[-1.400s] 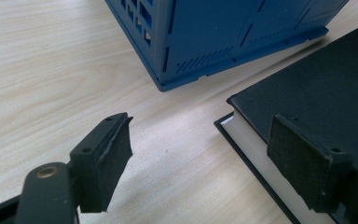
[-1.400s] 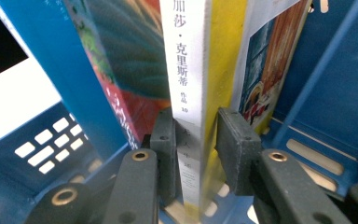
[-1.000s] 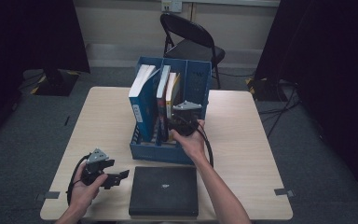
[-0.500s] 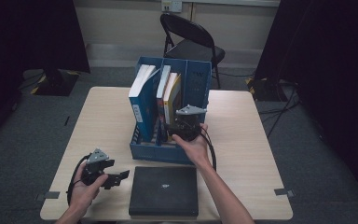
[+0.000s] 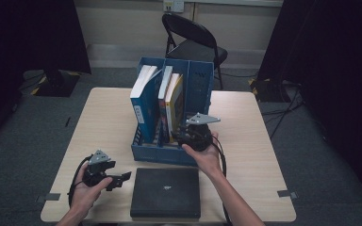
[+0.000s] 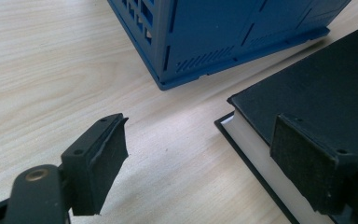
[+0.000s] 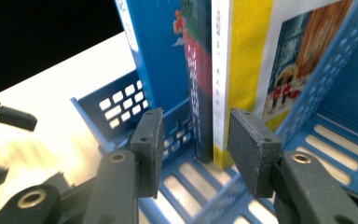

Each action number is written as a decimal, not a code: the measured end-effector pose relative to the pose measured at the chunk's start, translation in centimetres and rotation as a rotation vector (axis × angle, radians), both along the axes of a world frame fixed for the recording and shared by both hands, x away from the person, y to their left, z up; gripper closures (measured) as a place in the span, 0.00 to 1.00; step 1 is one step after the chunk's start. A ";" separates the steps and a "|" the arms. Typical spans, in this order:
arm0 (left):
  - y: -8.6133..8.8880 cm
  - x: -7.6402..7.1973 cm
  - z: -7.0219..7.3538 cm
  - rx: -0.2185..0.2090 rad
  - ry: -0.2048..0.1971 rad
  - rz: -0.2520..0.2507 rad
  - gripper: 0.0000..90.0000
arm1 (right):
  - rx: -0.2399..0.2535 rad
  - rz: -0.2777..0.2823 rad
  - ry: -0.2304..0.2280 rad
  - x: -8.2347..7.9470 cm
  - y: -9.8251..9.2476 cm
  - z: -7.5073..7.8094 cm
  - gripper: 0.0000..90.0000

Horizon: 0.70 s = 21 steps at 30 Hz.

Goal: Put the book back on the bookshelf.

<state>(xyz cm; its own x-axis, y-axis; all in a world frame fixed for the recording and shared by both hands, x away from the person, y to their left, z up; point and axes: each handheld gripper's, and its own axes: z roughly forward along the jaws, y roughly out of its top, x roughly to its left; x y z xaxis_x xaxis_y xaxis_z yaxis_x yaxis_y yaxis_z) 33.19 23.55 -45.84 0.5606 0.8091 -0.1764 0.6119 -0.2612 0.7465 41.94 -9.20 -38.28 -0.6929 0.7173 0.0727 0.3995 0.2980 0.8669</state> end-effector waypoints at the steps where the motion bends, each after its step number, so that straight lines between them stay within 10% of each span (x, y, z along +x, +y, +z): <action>1: 0.0 0.0 0.0 -0.001 0.002 -0.002 0.20 | -0.001 -0.001 -0.003 -0.3 -0.2 0.0 0.61; 21: -1.0 -0.1 0.3 -0.007 0.003 -0.039 0.26 | -0.011 0.009 0.029 -8.4 -5.6 -0.7 0.45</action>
<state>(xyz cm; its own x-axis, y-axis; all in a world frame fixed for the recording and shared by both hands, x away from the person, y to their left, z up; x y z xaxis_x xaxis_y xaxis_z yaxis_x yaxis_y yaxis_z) 33.08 22.59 -45.50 0.5911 0.7855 -0.1834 0.6035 -0.2798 0.7467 33.56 -14.75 -39.00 -0.6973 0.7117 0.0850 0.4216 0.3113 0.8517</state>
